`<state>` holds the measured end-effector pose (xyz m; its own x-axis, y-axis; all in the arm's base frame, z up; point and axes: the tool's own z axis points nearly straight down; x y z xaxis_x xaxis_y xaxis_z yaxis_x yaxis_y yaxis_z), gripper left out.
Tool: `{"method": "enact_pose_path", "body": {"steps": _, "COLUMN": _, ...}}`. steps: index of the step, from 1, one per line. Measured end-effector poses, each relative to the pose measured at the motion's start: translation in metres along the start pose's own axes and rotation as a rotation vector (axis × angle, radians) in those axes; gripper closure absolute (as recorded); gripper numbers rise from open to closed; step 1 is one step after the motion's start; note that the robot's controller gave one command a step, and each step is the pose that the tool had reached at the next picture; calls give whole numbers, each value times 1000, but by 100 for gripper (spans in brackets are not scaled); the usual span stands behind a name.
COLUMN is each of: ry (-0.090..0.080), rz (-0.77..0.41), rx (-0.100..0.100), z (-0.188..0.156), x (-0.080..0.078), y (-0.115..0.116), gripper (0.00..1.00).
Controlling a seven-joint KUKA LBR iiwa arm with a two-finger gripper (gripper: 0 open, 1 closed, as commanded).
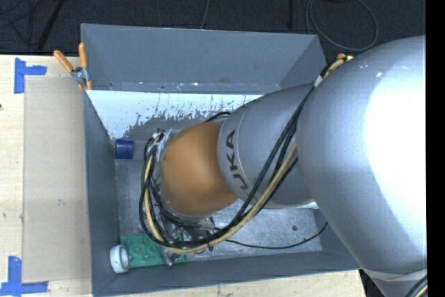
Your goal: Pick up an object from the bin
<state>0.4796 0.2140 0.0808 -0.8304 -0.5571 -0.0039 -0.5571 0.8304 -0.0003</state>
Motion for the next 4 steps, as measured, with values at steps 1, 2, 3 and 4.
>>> {"method": "enact_pose_path", "body": {"steps": 1, "ry": 17, "rz": 78, "rx": 12, "z": 5, "x": -5, "y": 5, "gripper": 100}}
{"method": "enact_pose_path", "body": {"steps": 2, "ry": -7, "rz": 78, "rx": 10, "z": 6, "x": -9, "y": 6, "gripper": 0}}
{"method": "enact_pose_path", "body": {"steps": 3, "ry": -4, "rz": -352, "rx": 4, "z": -3, "x": -16, "y": 28, "gripper": 0}}
{"method": "enact_pose_path", "body": {"steps": 4, "ry": -4, "rz": -348, "rx": 5, "z": -4, "x": -17, "y": 27, "gripper": 100}}
